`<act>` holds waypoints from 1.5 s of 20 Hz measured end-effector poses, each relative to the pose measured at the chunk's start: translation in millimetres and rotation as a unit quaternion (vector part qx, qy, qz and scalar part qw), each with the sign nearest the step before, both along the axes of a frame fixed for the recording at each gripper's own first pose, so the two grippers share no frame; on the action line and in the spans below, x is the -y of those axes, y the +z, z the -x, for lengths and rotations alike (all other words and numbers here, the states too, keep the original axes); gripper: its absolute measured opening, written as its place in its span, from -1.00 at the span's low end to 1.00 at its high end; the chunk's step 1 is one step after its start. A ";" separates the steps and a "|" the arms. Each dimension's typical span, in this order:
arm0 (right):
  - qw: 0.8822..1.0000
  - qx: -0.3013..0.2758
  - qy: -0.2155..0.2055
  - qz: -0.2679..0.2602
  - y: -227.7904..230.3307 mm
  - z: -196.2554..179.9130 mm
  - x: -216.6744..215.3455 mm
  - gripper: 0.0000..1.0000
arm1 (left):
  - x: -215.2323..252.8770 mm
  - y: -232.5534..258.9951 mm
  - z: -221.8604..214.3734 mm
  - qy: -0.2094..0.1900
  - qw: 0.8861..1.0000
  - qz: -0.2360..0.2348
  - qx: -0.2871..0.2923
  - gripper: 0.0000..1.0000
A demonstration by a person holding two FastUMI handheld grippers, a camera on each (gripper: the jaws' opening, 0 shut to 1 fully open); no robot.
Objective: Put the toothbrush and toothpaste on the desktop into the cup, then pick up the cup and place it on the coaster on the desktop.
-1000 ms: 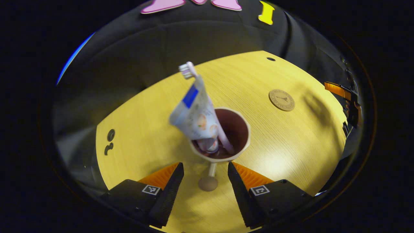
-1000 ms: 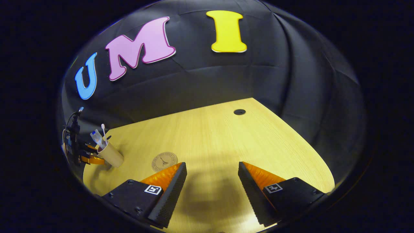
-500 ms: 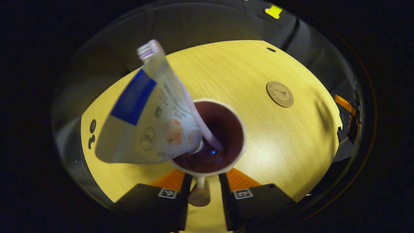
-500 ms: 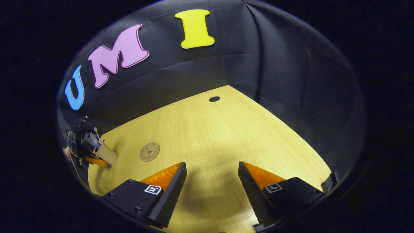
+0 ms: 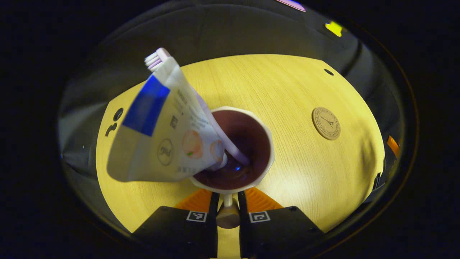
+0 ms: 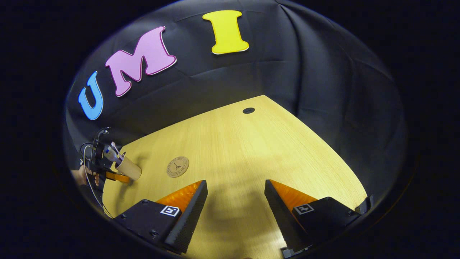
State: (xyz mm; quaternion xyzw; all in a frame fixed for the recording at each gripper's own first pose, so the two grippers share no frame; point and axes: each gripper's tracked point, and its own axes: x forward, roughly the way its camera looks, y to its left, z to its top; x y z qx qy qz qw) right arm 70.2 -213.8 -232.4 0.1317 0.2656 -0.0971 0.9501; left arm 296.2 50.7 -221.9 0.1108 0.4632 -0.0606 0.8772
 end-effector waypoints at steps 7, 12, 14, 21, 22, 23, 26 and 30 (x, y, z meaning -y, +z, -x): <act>1.000 -0.005 0.012 0.001 -2.2 7.2 2.4 0.97 | 17.3 24.4 0.6 0.003 0.999 0.015 0.029 -0.44; 1.000 -0.008 0.002 -0.009 -7.9 15.1 7.6 0.97 | 59.4 51.4 -12.9 -0.050 0.997 0.011 0.049 -0.45; 1.000 -0.010 0.002 -0.016 -10.5 19.8 5.3 0.96 | 83.5 54.7 -15.9 -0.084 0.995 0.003 0.047 -0.45; 0.999 -0.024 0.018 -0.023 -20.9 42.9 -1.4 0.97 | 163.2 42.4 -18.2 -0.218 0.975 -0.042 0.019 -0.45; 0.999 -0.026 0.017 -0.026 -22.4 44.5 -0.9 0.97 | 172.8 39.1 -19.3 -0.228 0.973 -0.044 0.015 -0.45; 0.999 -0.028 0.015 -0.031 -23.7 46.8 -0.3 0.96 | 182.0 36.1 -21.0 -0.237 0.970 -0.046 0.012 -0.45; 0.999 -0.031 0.009 -0.035 -25.8 49.8 4.6 0.96 | 203.1 27.0 -24.9 -0.257 0.965 -0.052 0.001 -0.46; 0.999 -0.030 0.003 -0.031 -26.5 46.4 9.5 0.96 | 220.7 12.5 -25.4 -0.268 0.962 -0.050 -0.015 -0.45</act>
